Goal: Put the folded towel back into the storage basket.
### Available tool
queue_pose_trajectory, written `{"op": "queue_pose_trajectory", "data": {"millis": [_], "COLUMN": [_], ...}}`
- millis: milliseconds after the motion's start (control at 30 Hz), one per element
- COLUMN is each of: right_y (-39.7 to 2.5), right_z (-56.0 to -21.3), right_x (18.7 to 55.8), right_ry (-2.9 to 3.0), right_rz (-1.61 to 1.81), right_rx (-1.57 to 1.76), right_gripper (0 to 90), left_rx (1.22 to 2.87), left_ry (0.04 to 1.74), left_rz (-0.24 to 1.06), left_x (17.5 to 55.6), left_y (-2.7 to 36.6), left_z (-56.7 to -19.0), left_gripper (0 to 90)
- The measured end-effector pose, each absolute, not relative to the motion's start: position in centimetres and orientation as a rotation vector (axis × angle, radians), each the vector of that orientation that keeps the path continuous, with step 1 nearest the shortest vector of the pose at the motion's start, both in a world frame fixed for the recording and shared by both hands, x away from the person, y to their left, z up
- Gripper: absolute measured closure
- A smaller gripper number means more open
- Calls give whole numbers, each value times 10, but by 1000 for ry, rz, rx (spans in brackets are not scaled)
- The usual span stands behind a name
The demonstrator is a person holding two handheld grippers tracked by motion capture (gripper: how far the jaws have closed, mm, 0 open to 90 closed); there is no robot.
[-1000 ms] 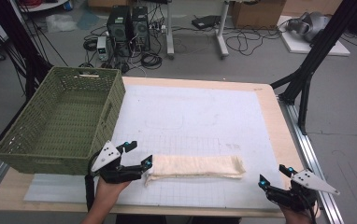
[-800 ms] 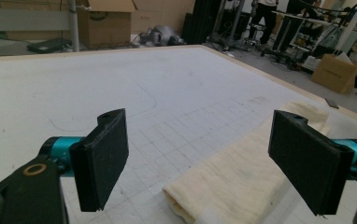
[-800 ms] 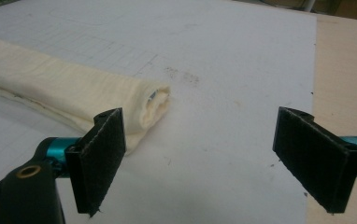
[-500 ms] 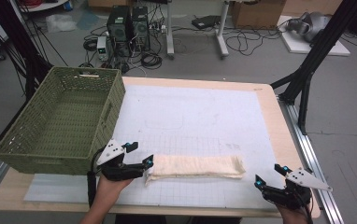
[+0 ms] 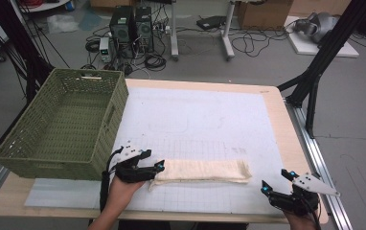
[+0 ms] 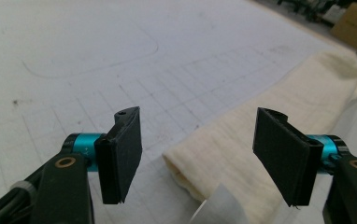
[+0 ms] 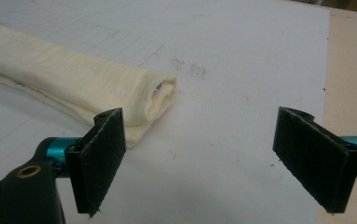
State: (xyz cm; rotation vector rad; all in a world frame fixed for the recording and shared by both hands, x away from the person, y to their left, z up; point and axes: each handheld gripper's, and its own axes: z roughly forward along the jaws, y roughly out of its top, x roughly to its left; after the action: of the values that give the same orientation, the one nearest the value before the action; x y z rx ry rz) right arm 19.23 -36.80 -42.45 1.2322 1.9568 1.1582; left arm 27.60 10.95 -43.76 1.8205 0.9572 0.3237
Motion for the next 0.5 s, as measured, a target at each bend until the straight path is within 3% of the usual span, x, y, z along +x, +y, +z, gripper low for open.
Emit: {"op": "queue_pose_trajectory", "data": {"millis": [500], "right_y": [-366], "right_z": [-427], "right_x": [194], "right_ry": [1996], "right_rz": [1126], "right_rx": [1221], "right_gripper": [169], "left_rx": [1997], "left_ry": [983], "left_rz": [331], "left_x": [273], "left_y": [97], "left_z": [-452], "left_gripper": [414]}}
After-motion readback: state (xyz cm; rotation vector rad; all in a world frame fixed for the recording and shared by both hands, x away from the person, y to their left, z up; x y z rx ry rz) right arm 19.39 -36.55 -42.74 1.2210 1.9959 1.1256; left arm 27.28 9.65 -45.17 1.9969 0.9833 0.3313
